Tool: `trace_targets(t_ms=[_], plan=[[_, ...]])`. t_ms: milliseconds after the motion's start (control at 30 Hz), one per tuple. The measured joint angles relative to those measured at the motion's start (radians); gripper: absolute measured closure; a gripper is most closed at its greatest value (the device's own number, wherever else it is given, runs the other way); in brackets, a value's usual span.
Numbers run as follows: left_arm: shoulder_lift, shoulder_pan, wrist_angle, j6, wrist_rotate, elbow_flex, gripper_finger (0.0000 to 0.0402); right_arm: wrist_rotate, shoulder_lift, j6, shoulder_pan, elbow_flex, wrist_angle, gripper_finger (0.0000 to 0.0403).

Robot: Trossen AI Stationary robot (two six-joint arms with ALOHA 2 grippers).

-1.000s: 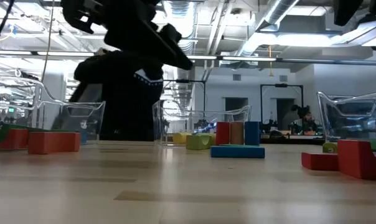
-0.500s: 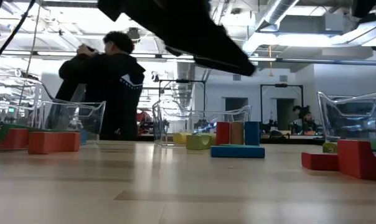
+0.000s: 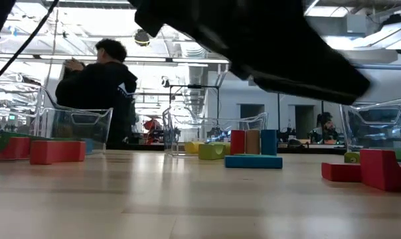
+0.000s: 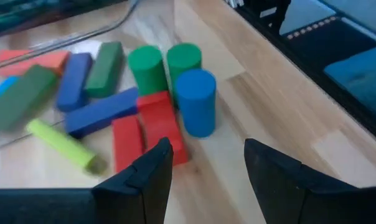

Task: Sort blocks by size
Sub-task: Put the blue cylindrical block into the top transparent bin

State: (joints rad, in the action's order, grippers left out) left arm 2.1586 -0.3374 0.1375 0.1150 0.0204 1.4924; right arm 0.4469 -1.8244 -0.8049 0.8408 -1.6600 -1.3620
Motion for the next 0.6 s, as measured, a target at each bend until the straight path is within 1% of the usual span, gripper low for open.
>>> trace_targets(t_ms=[133, 233, 367, 467, 600], plan=[[0.050, -0.006, 0.006, -0.035, -0.007, 0.051, 0.0208, -0.001, 0.000, -0.002, 0.012, 0.000, 0.020, 0.0159], [0.051, -0.005, -0.024, -0.051, -0.061, 0.054, 0.0208, -0.012, 0.000, -0.002, 0.016, 0.000, 0.046, 0.0159], [0.016, -0.004, -0.133, -0.063, -0.107, 0.054, 0.0208, -0.019, -0.005, 0.024, 0.023, 0.000, 0.107, 0.0159], [-0.020, -0.011, -0.253, -0.078, -0.145, 0.054, 0.0208, -0.027, -0.024, 0.067, 0.023, 0.000, 0.168, 0.0159], [-0.062, -0.034, -0.437, -0.105, -0.240, 0.054, 0.0208, -0.079, -0.062, 0.105, 0.014, 0.000, 0.196, 0.0159]])
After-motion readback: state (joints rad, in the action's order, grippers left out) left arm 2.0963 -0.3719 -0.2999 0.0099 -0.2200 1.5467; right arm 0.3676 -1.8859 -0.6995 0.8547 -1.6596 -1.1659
